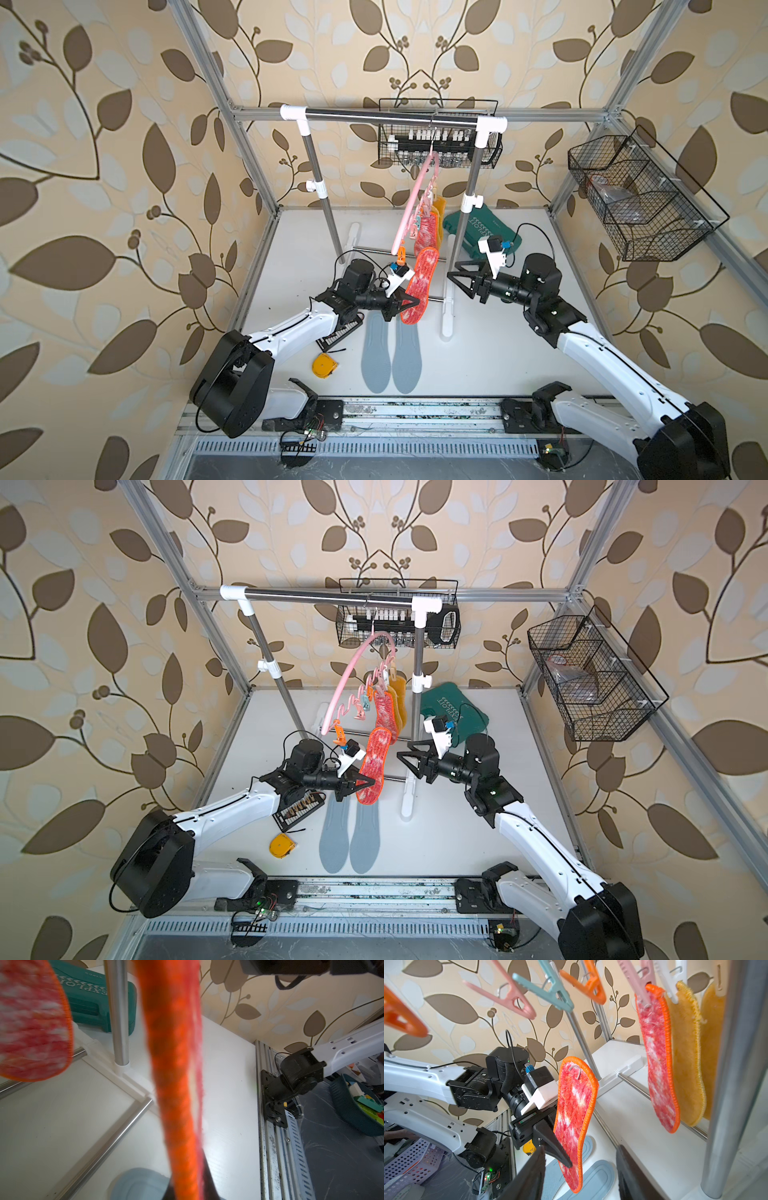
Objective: Take the shoe insoles off the hanger
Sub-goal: Move the clothesline to the center of the board.
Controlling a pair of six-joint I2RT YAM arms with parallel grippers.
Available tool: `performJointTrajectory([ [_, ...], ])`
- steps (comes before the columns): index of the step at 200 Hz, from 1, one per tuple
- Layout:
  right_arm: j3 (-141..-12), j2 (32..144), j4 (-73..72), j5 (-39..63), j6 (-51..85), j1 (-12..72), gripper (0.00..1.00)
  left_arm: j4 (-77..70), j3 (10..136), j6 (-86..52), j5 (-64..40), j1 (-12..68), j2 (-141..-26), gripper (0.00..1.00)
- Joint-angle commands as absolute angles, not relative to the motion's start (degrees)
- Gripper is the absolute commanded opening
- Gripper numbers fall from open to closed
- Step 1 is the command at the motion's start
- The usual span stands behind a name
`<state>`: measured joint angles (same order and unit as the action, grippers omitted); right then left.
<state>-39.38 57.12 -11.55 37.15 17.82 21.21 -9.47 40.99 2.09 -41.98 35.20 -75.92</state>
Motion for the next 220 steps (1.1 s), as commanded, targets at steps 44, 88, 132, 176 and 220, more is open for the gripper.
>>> performJointTrajectory([
  [44, -35.2, 55.3, -15.4, 35.2, 19.3, 26.9, 0.58, -14.6, 40.5, 3.8, -41.1, 41.8, -72.8, 0.09],
  [88, -32.1, 54.8, -19.4, 34.8, 22.0, 30.5, 0.59, -15.5, 40.3, 4.6, -40.9, 44.6, -71.9, 0.09],
  [132, -28.3, 51.2, -23.2, 31.8, 23.8, 32.9, 0.51, -18.3, 39.5, 3.0, -40.8, 45.4, -71.5, 0.09],
  [176, -27.4, 51.5, -23.4, 32.9, 24.5, 33.3, 0.42, -19.0, 40.0, 2.6, -41.1, 46.9, -72.3, 0.11],
  [220, -28.5, 52.7, -21.2, 33.2, 24.0, 33.5, 0.17, -18.1, 40.5, 3.3, -40.1, 48.1, -72.8, 0.13],
])
